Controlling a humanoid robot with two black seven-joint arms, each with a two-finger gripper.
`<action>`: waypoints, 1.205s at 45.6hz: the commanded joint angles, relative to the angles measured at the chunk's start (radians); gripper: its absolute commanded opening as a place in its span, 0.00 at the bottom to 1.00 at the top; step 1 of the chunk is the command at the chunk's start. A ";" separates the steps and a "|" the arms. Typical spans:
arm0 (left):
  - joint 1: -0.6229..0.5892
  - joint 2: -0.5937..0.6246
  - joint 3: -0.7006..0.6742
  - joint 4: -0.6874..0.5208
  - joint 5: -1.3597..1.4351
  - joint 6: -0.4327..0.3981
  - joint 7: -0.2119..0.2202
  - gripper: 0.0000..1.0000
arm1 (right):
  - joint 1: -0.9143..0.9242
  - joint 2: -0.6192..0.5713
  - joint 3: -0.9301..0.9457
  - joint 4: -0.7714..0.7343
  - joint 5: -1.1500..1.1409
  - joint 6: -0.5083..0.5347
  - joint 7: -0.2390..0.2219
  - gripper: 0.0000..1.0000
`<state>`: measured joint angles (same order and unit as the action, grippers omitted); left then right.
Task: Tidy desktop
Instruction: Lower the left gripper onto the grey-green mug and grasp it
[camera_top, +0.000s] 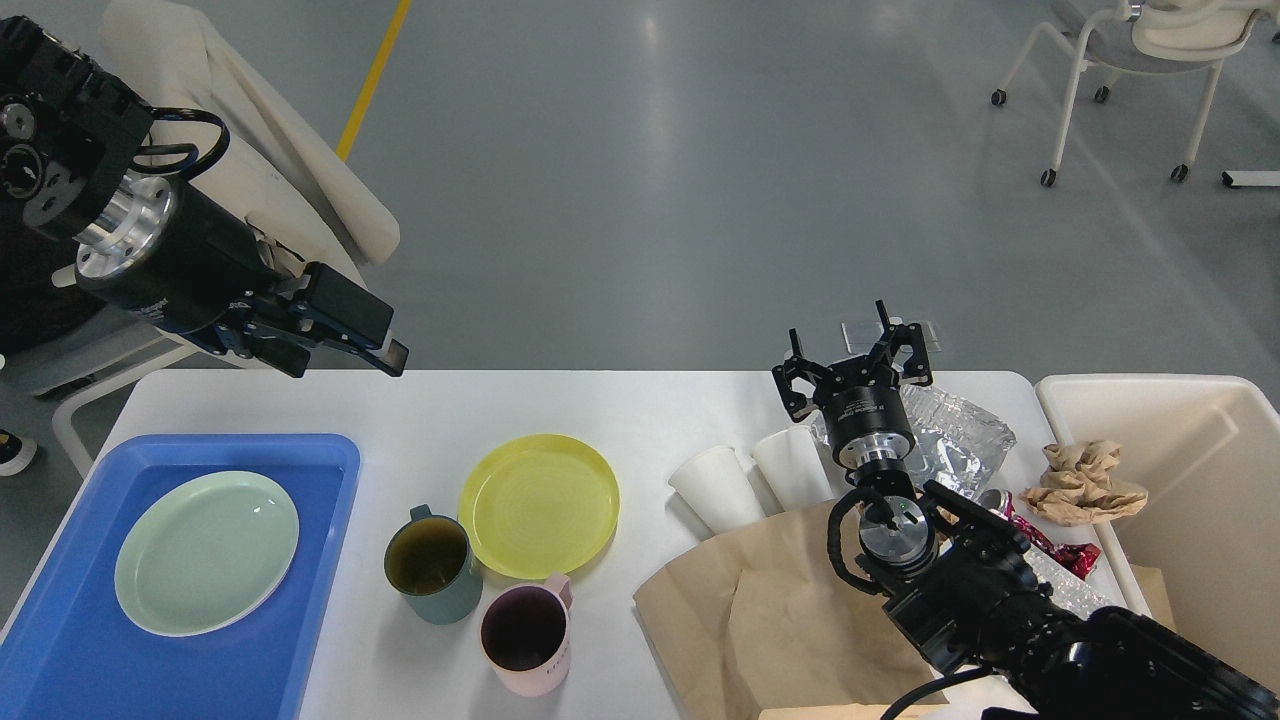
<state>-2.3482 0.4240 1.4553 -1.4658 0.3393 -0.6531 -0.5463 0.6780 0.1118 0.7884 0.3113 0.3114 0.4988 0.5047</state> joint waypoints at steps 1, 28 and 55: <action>0.096 -0.045 -0.004 0.012 -0.031 0.013 0.013 1.00 | 0.000 0.000 0.000 0.000 0.000 0.000 0.000 1.00; 0.567 -0.067 -0.073 -0.013 -0.017 0.546 0.258 0.89 | 0.000 0.000 0.002 0.005 0.000 0.001 0.000 1.00; 0.784 -0.146 -0.079 0.001 -0.020 0.836 0.355 0.57 | -0.002 0.000 0.000 0.003 0.000 0.001 0.000 1.00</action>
<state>-1.5900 0.2785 1.3802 -1.4658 0.3227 0.1415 -0.2100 0.6764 0.1119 0.7900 0.3145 0.3114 0.5001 0.5047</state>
